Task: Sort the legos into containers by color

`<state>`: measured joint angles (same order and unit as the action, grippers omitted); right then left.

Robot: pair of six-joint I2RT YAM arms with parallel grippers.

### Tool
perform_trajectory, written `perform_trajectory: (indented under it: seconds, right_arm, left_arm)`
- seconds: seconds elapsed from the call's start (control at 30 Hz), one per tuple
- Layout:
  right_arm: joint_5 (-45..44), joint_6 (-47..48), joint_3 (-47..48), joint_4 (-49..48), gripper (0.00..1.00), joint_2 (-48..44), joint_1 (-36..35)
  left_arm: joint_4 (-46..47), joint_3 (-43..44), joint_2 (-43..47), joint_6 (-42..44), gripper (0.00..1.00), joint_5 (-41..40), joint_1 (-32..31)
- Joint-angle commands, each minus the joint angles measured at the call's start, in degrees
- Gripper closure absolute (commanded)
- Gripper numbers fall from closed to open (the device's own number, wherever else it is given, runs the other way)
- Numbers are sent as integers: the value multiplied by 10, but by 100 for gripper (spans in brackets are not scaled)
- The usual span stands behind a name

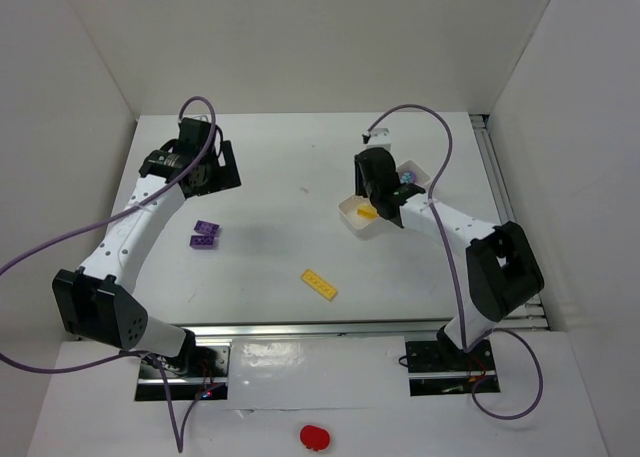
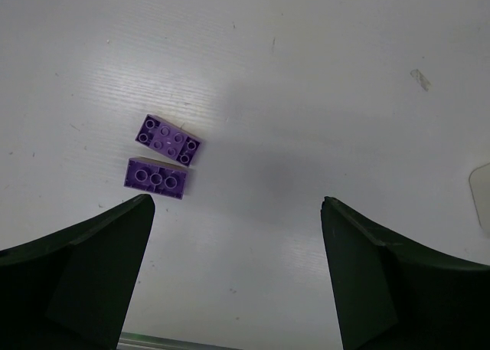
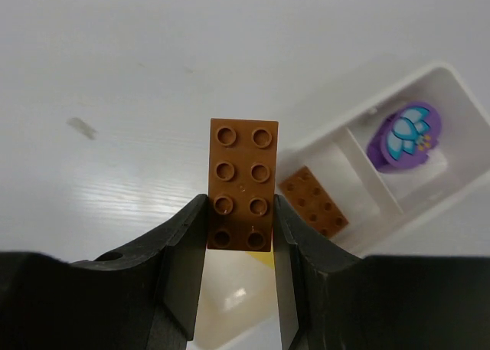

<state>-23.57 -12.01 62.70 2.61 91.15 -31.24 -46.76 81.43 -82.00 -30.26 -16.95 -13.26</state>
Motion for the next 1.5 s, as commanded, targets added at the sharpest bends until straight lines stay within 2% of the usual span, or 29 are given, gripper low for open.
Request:
perform_trajectory:
  seconds: [0.0,0.13,0.33,0.5,0.63,0.67,0.73,0.83,1.0,1.17,1.47]
  right_arm:
    - [11,45,-39,-65,67,-3,32]
    - [36,66,-69,-134,65,15,71]
    - [54,78,-57,-140,64,53,101]
    - [49,78,-52,-147,57,82,106]
    - [38,73,-52,-147,35,93,106]
    - [38,67,-52,-140,25,93,106]
    - [38,67,-46,-128,20,80,106]
    - [46,61,-41,-106,18,50,106]
    - [106,23,-29,-47,20,19,83]
    - [139,-5,-22,-35,10,19,44]
    - [261,-39,7,-35,9,89,30]
  left_arm:
    - [6,13,1,4,0,10,2]
    - [6,13,-4,4,0,10,2]
    - [6,13,-4,4,0,10,2]
    - [6,13,-10,4,0,10,2]
    - [6,13,-10,4,0,16,2]
    - [6,13,-10,9,0,16,2]
    - [6,13,-10,9,0,16,2]
    - [6,18,-10,14,0,16,2]
    - [6,18,-10,14,0,16,2]
    - [6,18,-10,14,0,16,2]
    - [6,18,1,14,0,16,2]
